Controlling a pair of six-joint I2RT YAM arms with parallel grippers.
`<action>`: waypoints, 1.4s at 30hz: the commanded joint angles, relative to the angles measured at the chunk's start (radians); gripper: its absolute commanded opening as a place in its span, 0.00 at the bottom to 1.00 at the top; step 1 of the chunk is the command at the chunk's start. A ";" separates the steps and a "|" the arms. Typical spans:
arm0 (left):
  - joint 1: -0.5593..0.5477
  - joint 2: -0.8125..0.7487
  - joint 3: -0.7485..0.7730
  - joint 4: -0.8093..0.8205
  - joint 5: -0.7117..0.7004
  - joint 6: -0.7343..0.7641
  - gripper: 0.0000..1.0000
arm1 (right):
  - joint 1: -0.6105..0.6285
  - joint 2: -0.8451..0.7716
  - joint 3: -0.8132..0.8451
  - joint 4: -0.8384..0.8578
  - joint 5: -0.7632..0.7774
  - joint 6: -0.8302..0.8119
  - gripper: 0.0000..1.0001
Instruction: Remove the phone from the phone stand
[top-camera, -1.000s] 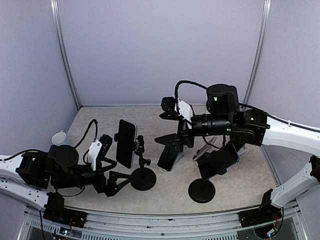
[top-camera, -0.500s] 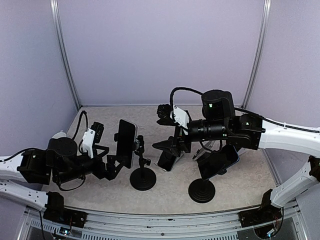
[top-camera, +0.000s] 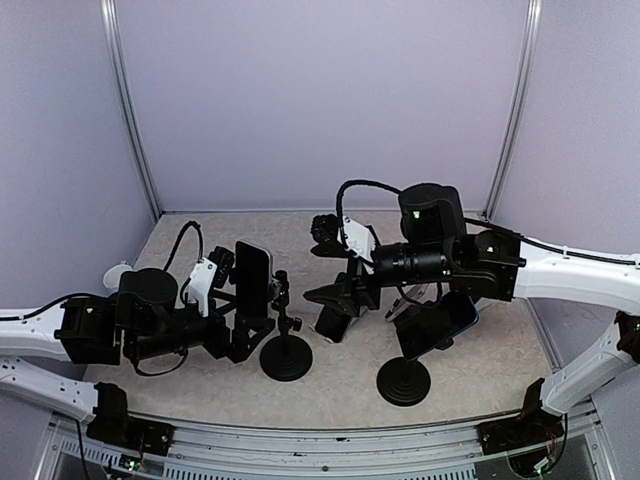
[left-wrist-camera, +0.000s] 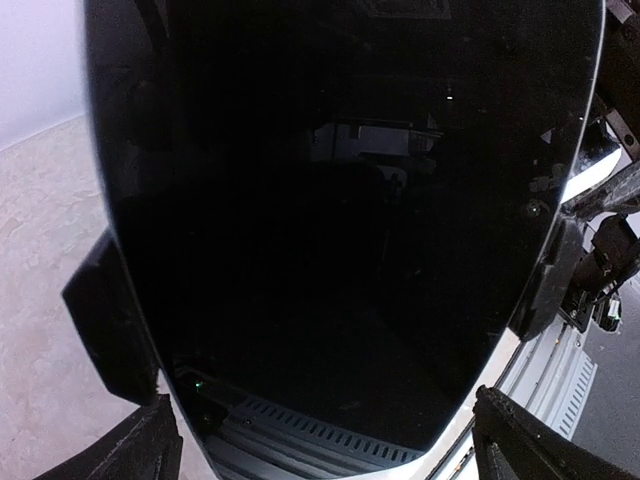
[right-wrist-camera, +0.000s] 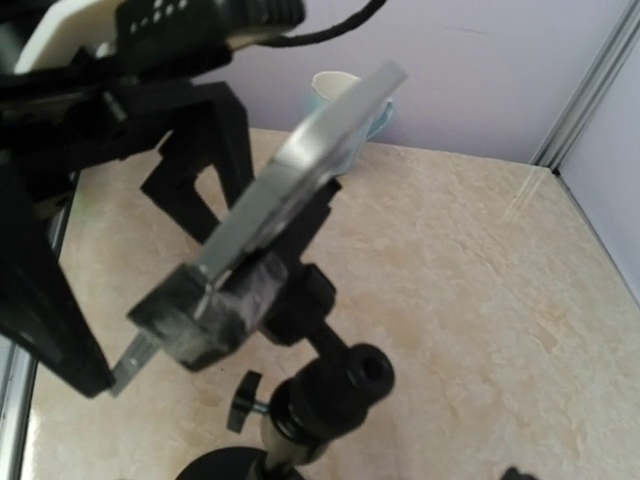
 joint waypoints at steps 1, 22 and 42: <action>0.012 -0.011 0.016 0.049 0.003 0.021 0.99 | 0.011 0.011 -0.014 0.019 -0.021 -0.009 0.77; 0.026 0.031 0.023 0.117 -0.053 0.027 0.94 | 0.012 0.072 -0.002 0.058 0.013 -0.002 0.72; 0.026 0.003 -0.011 0.068 -0.017 -0.021 0.99 | 0.167 0.055 -0.033 0.136 0.238 -0.165 0.56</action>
